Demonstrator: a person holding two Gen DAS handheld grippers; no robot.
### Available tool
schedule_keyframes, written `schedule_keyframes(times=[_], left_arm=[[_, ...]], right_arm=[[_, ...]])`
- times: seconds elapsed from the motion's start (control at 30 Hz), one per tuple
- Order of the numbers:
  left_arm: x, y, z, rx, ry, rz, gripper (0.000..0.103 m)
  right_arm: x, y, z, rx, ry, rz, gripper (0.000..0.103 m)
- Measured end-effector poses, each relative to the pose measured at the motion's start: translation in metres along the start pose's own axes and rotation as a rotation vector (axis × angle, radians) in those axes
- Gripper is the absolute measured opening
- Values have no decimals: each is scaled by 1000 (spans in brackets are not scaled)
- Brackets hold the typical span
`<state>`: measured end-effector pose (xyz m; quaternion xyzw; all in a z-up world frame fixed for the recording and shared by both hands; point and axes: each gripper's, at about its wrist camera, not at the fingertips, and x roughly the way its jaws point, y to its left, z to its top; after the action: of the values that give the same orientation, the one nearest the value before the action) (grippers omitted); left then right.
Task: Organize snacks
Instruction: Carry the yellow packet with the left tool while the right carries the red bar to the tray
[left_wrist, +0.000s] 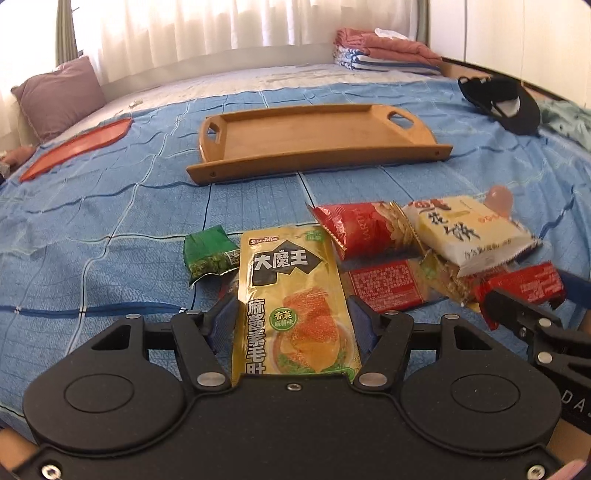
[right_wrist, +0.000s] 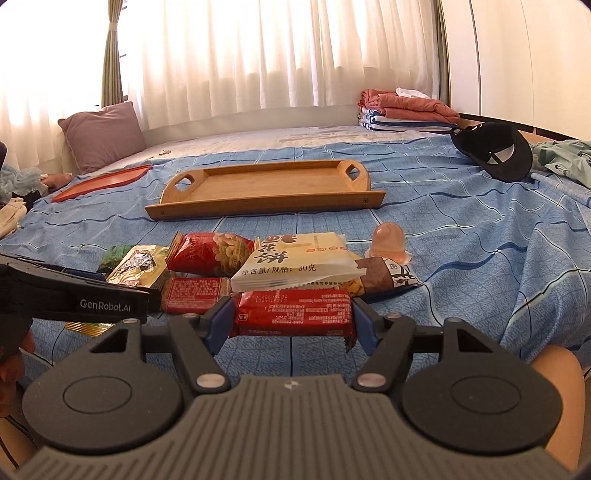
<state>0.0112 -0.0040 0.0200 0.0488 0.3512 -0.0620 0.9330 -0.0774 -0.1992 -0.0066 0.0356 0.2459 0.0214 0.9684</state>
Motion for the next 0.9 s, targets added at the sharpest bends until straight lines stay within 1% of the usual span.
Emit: schedule_keyframes(times=[0.13, 0.17, 0.3, 0.43, 0.63, 0.77, 0.9], left_arm=[[-9, 3, 3, -10, -41, 15, 60], [-11, 3, 4, -11, -52, 18, 53], [-18, 6, 10, -23, -72, 11, 53], [-23, 4, 14, -11, -94, 25, 53], [-31, 4, 23, -1, -127, 18, 53], [-35, 6, 38, 11, -154, 21, 53], [-33, 12, 56, -9, -158, -5, 53]], right_arm=[[-4, -1, 2, 5, -16, -8, 69], [-6, -1, 3, 9, -25, -12, 69], [-15, -5, 12, 25, -76, -19, 69], [-18, -8, 20, 29, -103, -21, 69], [-15, -12, 30, 23, -112, -14, 69], [-9, -18, 41, 46, -110, 3, 69], [0, -24, 55, 60, -111, 15, 69]])
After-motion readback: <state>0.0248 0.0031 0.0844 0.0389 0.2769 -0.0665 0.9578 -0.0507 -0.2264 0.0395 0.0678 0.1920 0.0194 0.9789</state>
